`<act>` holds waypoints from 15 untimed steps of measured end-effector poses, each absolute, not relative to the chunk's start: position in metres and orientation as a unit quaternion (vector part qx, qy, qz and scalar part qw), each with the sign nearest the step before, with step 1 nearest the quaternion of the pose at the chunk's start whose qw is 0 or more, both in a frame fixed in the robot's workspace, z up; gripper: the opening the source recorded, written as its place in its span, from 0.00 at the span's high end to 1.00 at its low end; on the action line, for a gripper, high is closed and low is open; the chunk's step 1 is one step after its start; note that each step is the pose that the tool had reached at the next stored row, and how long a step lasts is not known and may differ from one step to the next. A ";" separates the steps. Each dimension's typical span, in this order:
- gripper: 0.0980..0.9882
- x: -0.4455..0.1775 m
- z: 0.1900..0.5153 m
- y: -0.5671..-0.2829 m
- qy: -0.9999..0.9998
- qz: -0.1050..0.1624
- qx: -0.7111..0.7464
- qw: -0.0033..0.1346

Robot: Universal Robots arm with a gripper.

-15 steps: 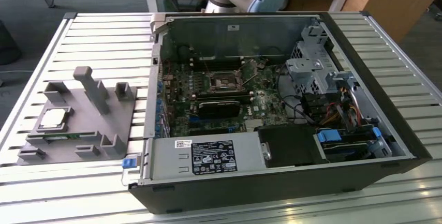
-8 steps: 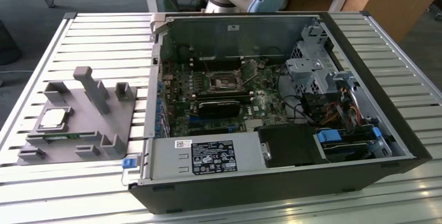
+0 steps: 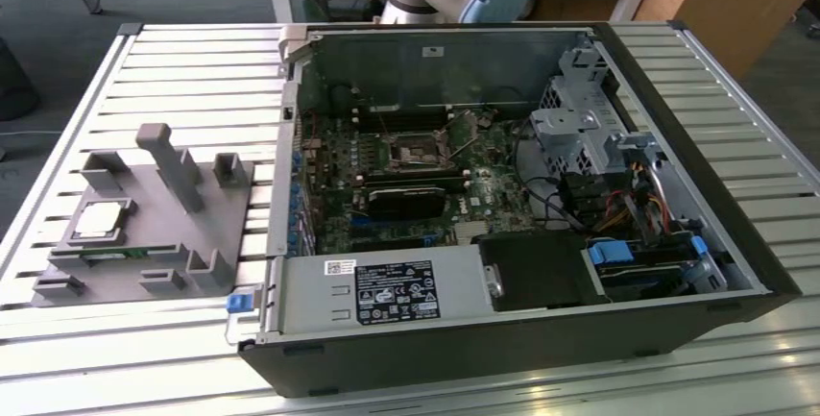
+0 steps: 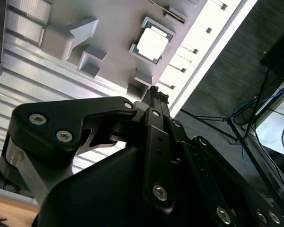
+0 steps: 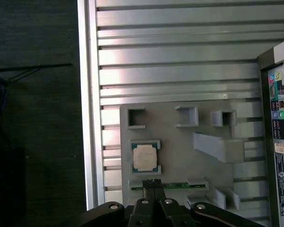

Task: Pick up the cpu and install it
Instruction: 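Pick up the cpu and move it towards the insertion slot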

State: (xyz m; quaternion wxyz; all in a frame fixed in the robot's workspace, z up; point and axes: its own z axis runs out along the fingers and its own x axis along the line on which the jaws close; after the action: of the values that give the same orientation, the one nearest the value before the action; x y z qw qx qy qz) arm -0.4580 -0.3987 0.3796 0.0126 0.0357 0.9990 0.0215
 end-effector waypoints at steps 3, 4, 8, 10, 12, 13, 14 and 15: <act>0.99 -0.458 0.374 -0.399 0.999 0.022 0.034 0.013; 0.99 -0.458 0.373 -0.399 0.999 0.022 0.034 0.013; 0.99 -0.458 0.365 -0.399 0.999 0.022 0.033 0.012; 0.99 -0.458 0.362 -0.399 0.999 0.022 0.033 0.012; 0.98 -0.458 0.358 -0.399 0.999 0.022 0.033 0.012; 0.98 -0.458 0.356 -0.399 0.999 0.021 0.033 0.012; 0.93 -0.458 0.354 -0.399 0.999 0.021 0.033 0.012; 0.85 -0.458 0.353 -0.399 0.999 0.022 0.032 0.012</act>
State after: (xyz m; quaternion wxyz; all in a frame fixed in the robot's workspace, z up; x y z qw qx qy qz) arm -0.4580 -0.3989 0.3527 0.0122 0.0319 0.9992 0.0215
